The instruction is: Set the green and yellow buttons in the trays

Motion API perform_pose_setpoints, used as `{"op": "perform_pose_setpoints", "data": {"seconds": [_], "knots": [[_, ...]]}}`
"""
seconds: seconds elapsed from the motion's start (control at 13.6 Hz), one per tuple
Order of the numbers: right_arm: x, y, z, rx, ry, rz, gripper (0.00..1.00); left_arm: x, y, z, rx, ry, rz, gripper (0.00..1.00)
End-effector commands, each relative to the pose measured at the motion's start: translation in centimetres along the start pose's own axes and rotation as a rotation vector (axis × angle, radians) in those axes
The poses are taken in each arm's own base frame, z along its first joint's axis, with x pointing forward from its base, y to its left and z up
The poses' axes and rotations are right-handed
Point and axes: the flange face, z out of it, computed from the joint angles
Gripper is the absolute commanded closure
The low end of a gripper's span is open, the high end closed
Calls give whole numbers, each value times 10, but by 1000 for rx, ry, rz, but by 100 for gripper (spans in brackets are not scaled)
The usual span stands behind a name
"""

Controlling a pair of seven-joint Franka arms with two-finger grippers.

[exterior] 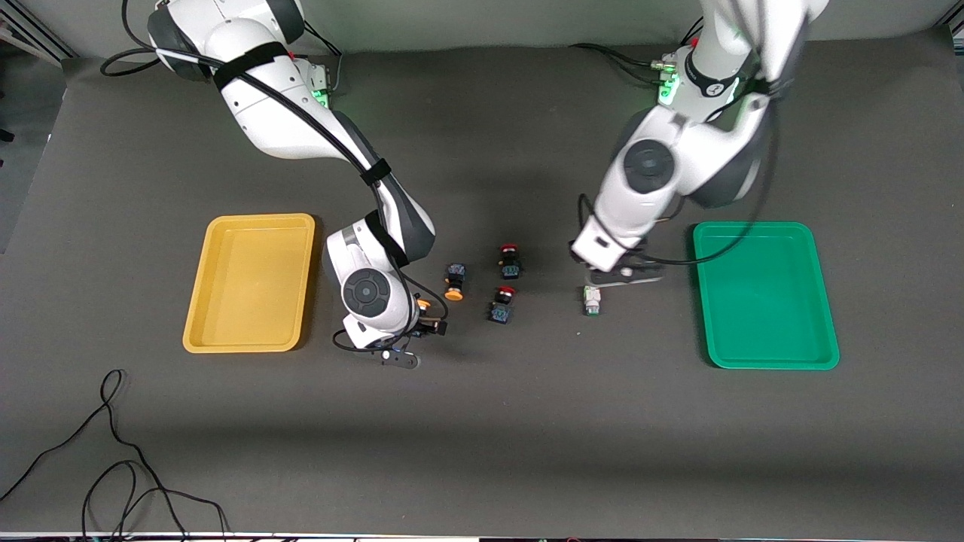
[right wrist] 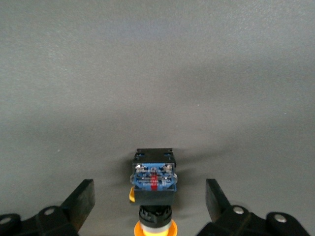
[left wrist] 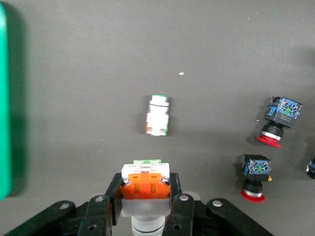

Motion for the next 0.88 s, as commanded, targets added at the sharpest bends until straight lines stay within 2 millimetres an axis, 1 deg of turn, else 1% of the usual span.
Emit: {"op": "perform_pose_setpoints", "data": {"seconds": [0.0, 0.07, 0.15, 0.22, 0.29, 0.37, 0.44, 0.51, 0.59, 0.66, 0.73, 0.81], "knots": [[3, -5, 8, -19, 39, 2, 8, 27, -75, -31, -17, -64, 26, 70], [3, -5, 10, -21, 38, -1, 20, 36, -109, -37, -12, -93, 35, 70], [4, -5, 10, -21, 42, -1, 21, 45, -143, -40, -4, -109, 49, 70], [3, -5, 11, -20, 43, -3, 26, 56, -180, -41, -8, -114, 65, 70], [3, -5, 13, -28, 46, -9, 47, 65, -213, -39, -12, -109, 73, 70], [3, -5, 13, -29, 47, -10, 72, 72, -236, -33, 8, -106, 86, 70], [3, -5, 13, -29, 47, -10, 91, 78, -250, -20, 24, -103, 78, 70], [5, -5, 8, -24, 51, -10, 100, 84, -254, 1, 55, -95, 92, 70], [6, -5, 3, -19, 54, -9, 100, 87, -263, 30, 78, -88, 99, 70], [9, -2, -6, -16, 56, -1, 100, 88, -267, 57, 83, -69, 105, 70], [9, 1, -23, -13, 53, 3, 100, 84, -273, 90, 86, -58, 110, 70], [10, 6, -46, -17, 44, 10, 100, 83, -284, 116, 87, -40, 105, 70]]}}
